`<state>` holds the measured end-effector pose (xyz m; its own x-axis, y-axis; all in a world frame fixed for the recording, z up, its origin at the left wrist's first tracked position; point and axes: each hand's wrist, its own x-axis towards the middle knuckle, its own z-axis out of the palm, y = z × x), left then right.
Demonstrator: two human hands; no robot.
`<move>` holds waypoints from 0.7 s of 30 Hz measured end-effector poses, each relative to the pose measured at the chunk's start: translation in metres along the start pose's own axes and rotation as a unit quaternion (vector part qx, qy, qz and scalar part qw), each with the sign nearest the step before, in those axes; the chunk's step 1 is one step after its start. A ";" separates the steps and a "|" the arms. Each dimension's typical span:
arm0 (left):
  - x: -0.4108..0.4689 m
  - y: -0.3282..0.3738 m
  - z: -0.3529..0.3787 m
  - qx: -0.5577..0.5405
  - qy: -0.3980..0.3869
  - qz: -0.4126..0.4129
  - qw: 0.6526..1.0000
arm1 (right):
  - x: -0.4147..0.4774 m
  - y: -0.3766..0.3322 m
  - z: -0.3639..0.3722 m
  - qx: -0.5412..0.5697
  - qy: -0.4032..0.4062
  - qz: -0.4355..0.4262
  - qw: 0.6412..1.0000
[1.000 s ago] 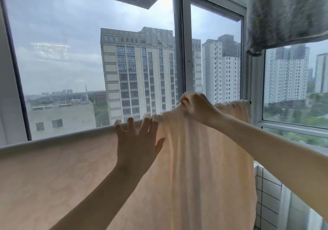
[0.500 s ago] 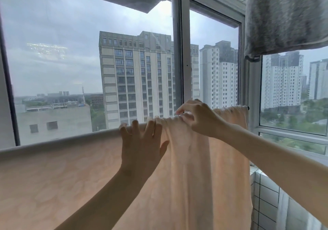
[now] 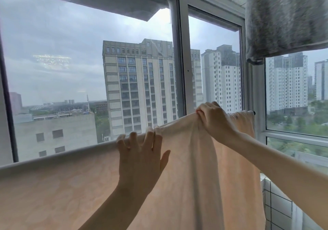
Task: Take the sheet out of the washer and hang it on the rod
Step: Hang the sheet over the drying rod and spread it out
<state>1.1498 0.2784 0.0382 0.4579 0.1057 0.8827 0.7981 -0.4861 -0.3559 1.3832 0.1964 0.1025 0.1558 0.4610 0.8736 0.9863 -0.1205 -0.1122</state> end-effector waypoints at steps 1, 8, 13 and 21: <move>0.001 0.003 -0.001 0.000 -0.004 -0.004 1.000 | -0.003 0.003 0.001 0.002 0.000 -0.001 1.000; 0.010 0.026 -0.007 0.001 -0.045 -0.032 0.998 | -0.001 0.014 -0.012 0.006 -0.016 -0.048 0.999; 0.024 0.055 -0.013 -0.005 -0.068 -0.046 0.997 | 0.007 0.020 -0.021 0.025 -0.047 -0.109 0.993; 0.048 0.091 -0.020 0.007 -0.112 -0.067 0.991 | 0.011 0.044 -0.023 0.115 -0.088 -0.184 0.972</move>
<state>1.2368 0.2219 0.0540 0.4220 0.3595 0.8323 0.8623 -0.4425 -0.2462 1.4275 0.1759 0.1182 -0.2242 0.5816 0.7820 0.9595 0.2722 0.0726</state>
